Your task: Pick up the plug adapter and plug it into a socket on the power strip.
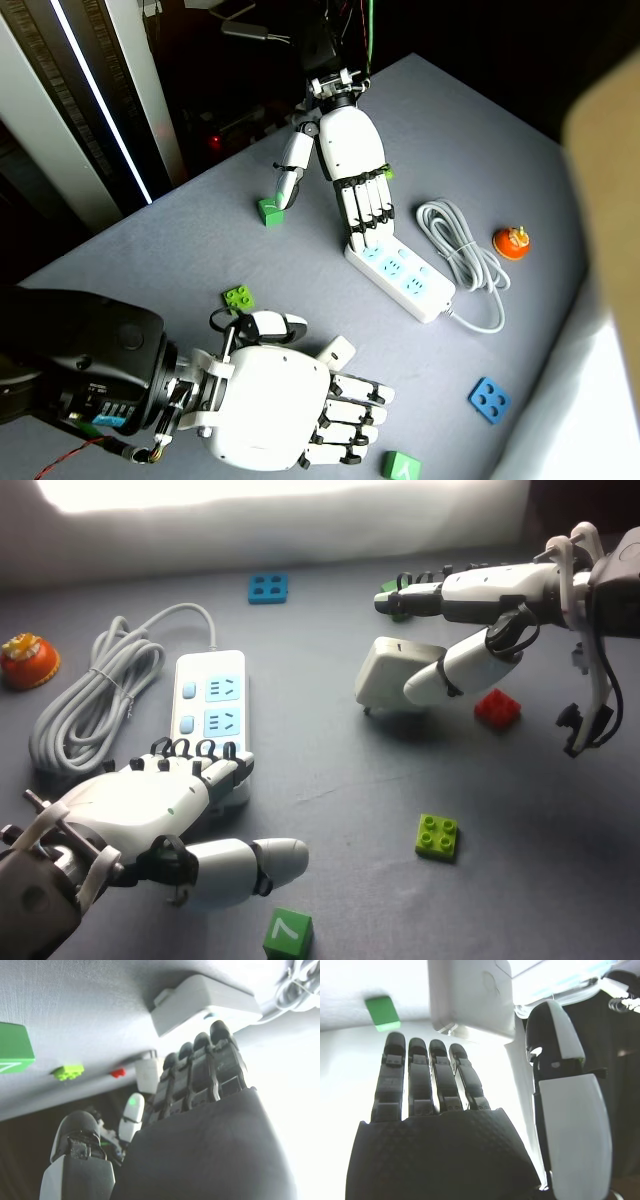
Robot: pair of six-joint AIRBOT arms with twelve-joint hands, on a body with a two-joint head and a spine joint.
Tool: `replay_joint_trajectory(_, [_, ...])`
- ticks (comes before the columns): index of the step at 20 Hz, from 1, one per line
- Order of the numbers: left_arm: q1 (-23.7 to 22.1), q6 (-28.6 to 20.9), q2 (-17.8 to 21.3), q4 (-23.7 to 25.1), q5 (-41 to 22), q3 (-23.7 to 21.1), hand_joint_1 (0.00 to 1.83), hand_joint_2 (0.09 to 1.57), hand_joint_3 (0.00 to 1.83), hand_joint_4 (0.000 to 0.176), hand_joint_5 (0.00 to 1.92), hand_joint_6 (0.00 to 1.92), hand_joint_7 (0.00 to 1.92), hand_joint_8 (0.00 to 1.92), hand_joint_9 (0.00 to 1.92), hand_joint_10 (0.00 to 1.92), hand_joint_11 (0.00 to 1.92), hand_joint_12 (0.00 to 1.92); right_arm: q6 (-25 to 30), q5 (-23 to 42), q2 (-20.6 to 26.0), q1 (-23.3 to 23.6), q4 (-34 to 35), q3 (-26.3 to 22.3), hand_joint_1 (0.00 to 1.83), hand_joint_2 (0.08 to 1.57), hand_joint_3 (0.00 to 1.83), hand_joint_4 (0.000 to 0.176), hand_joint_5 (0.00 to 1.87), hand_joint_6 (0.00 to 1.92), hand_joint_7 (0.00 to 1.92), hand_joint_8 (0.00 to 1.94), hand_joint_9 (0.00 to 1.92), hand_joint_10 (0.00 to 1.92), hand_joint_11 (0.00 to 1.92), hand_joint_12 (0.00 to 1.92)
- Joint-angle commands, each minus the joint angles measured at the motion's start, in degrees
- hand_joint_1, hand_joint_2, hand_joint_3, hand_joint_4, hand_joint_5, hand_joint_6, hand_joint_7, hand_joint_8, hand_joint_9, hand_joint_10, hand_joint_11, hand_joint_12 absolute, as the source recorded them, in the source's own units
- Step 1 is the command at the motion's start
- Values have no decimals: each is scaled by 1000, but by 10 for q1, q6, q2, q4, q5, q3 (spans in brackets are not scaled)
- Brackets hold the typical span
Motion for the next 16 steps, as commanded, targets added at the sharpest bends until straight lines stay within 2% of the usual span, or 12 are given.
replay_joint_trajectory(1, [-1, -2, -1, 22, -34, -2, 0, 1130, 0, 0, 51, 0, 55, 0, 48, 0, 0, 232, -3, 15, 2, 6, 11, 4, 664, 1155, 9, 0, 0, 0, 1, 0, 0, 0, 0, 119])
replay_joint_trajectory(3, [2, -2, -2, 22, -34, -3, 0, 1122, 0, 0, 42, 0, 43, 1, 43, 0, 0, 199, -11, 15, -2, 4, 11, 12, 705, 1148, 4, 0, 0, 0, 10, 3, 0, 0, 0, 109])
replay_joint_trajectory(4, [3, -2, -2, 22, -34, -4, 0, 1115, 0, 0, 39, 0, 38, 0, 39, 0, 0, 195, -11, 14, -4, 3, 11, 16, 736, 1141, 1, 0, 15, 2, 26, 3, 13, 2, 0, 168])
replay_joint_trajectory(7, [4, 0, -2, 22, -34, -8, 0, 1121, 0, 0, 39, 0, 36, 0, 32, 0, 0, 189, -13, 10, -6, 2, 11, 20, 672, 1172, 9, 0, 1, 0, 14, 0, 13, 1, 0, 209])
replay_joint_trajectory(11, [4, 4, -2, 32, -31, -12, 0, 1134, 4, 0, 31, 2, 38, 2, 43, 5, 0, 208, -19, 9, -11, -2, 11, 25, 708, 1165, 1, 0, 1, 0, 24, 0, 28, 2, 0, 230])
replay_joint_trajectory(13, [4, 4, -3, 42, -24, -12, 0, 1141, 3, 0, 51, 4, 55, 3, 58, 4, 0, 177, -20, 9, -19, -5, 11, 35, 629, 1189, 11, 0, 0, 0, 17, 0, 11, 1, 0, 233])
replay_joint_trajectory(14, [5, 4, -4, 42, -25, -12, 0, 1143, 3, 0, 49, 2, 58, 3, 60, 4, 0, 166, -21, 9, -22, -6, 11, 40, 609, 1190, 8, 0, 0, 0, 42, 5, 38, 8, 0, 308])
replay_joint_trajectory(16, [6, 4, -6, 42, -27, -12, 0, 1147, 4, 0, 42, 0, 49, 0, 55, 1, 0, 166, -36, 5, -30, -6, 11, 50, 582, 1198, 6, 0, 0, 0, 12, 1, 24, 1, 0, 256])
